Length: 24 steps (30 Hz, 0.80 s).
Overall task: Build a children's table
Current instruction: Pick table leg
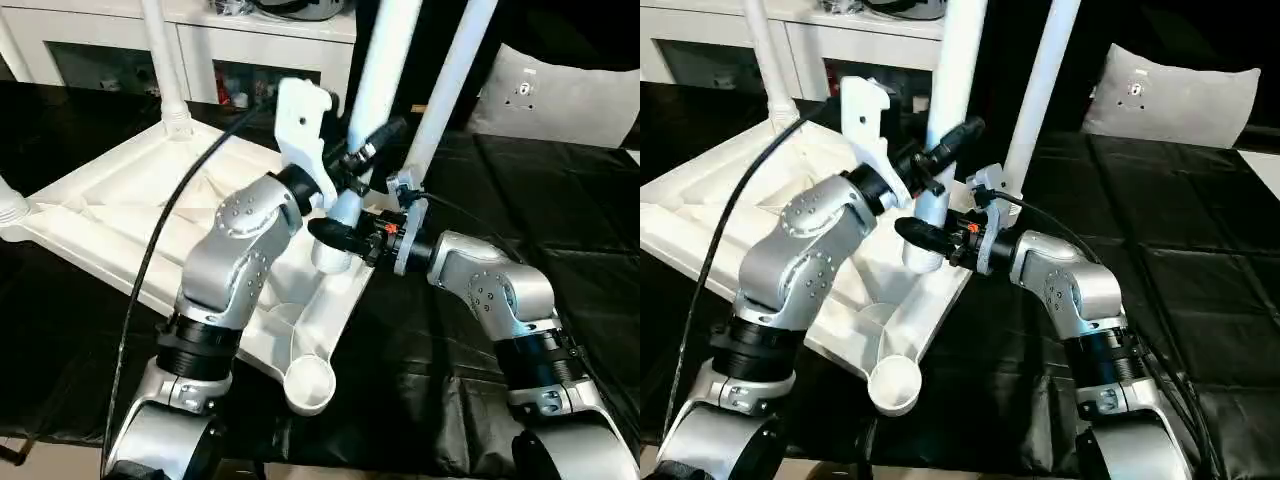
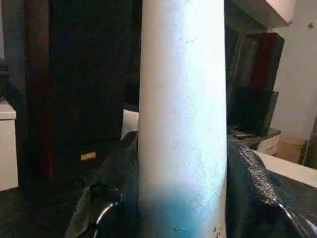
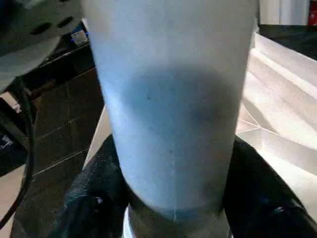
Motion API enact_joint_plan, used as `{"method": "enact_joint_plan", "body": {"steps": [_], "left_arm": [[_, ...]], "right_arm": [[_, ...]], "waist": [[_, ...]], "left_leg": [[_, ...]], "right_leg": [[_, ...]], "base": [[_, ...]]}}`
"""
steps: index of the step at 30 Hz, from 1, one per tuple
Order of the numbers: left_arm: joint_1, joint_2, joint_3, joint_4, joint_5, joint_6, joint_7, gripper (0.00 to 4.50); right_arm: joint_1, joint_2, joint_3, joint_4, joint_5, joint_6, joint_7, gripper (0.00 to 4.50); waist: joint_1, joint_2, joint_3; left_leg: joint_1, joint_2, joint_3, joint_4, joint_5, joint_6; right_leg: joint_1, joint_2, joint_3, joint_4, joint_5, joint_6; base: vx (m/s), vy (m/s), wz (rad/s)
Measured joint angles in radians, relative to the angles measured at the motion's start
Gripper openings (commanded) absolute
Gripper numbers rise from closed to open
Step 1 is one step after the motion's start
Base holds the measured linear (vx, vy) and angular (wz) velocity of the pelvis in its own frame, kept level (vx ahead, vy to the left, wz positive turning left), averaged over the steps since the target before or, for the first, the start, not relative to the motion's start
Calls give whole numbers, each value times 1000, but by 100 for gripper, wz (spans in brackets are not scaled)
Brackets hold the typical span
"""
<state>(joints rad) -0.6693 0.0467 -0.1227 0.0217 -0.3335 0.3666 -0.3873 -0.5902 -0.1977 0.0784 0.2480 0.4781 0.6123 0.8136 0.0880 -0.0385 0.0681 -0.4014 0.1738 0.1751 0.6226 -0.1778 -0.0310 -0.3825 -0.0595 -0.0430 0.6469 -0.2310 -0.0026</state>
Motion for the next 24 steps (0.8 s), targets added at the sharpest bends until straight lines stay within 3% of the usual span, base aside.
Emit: {"method": "enact_joint_plan", "body": {"steps": [6, 8, 11, 13, 24], "left_arm": [[2, 1, -5, 0, 14, 0, -1, 181], [2, 1, -5, 0, 16, 0, -1, 181], [5, 1, -6, -3, 18, -4, -4, 181], [5, 0, -6, -4, 20, -5, -4, 181], [6, -3, -6, -4, 26, -11, -4, 181]], "right_arm": [[0, 3, 8, -2, -3, -3, 4, 204], [0, 5, 7, -1, -3, -2, 3, 254], [0, 6, -14, 2, 5, 9, -3, 272], [0, 6, -20, 2, 7, 10, -3, 309], [0, -5, -34, -1, 21, 10, -2, 310]], "waist": [[1, 0, 0], [0, 0, 0], [1, 0, 0], [0, 0, 0], [1, 0, 0]], "left_leg": [[0, 0, 0, 0, 0, 0], [0, 0, 0, 0, 0, 0], [0, 0, 0, 0, 0, 0], [0, 0, 0, 0, 0, 0], [0, 0, 0, 0, 1, 0]], "right_leg": [[0, 0, 0, 0, 0, 0], [0, 0, 0, 0, 0, 0], [0, 0, 0, 0, 0, 0], [0, 0, 0, 0, 0, 0], [0, 0, 0, 0, 1, 0]], "base": [[0, 0, 0], [0, 0, 0], [0, 0, 0], [0, 0, 0], [0, 0, 0]]}}
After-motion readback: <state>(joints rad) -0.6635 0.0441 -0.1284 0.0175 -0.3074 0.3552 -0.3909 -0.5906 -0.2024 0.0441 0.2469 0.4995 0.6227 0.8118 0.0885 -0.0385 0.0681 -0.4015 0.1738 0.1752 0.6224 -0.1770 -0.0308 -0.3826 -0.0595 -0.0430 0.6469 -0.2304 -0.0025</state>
